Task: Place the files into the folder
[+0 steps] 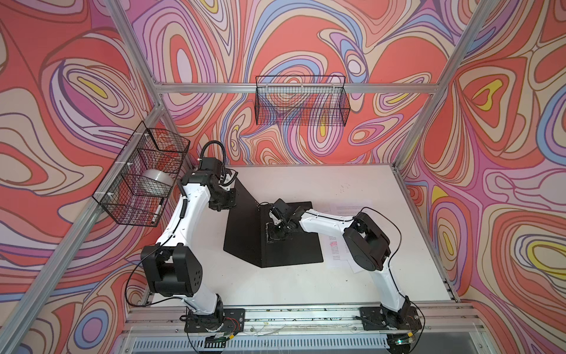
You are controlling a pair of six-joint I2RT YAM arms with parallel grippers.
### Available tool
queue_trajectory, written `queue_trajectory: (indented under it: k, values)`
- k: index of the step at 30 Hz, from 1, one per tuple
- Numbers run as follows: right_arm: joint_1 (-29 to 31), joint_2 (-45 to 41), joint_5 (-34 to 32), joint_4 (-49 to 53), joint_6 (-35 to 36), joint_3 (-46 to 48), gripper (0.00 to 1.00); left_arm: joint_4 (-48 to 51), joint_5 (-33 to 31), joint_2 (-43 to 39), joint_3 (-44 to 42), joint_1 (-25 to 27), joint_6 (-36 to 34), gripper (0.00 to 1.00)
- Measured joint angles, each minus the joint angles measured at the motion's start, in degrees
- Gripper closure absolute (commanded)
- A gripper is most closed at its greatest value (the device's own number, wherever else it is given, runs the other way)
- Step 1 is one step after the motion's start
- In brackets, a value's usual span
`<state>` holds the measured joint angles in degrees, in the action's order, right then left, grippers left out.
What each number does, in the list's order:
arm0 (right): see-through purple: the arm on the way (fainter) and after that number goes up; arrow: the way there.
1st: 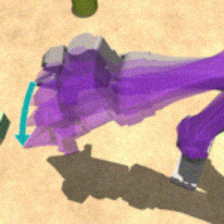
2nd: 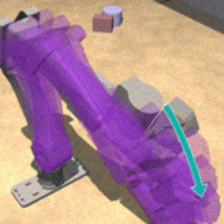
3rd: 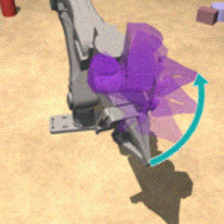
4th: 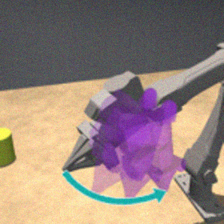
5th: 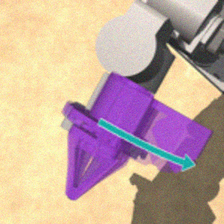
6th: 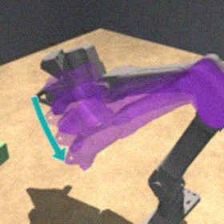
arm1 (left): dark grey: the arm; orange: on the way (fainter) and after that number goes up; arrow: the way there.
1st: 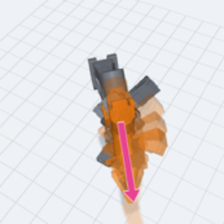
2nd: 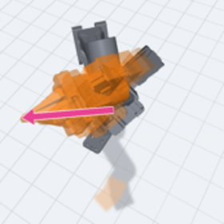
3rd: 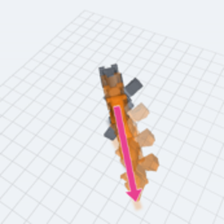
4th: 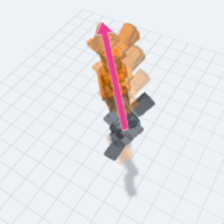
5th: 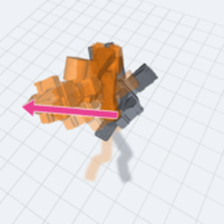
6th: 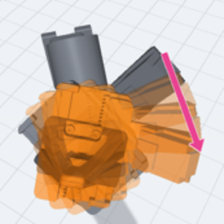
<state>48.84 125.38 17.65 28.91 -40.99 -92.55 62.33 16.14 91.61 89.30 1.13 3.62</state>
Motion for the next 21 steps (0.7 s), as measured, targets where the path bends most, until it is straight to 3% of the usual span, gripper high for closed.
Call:
queue_trajectory:
  k: [21]
  values:
    - [0.3,0.6,0.5,-0.4,-0.6,0.0,0.98,1.2,0.3,1.2,1.8,0.0,-0.4,1.0]
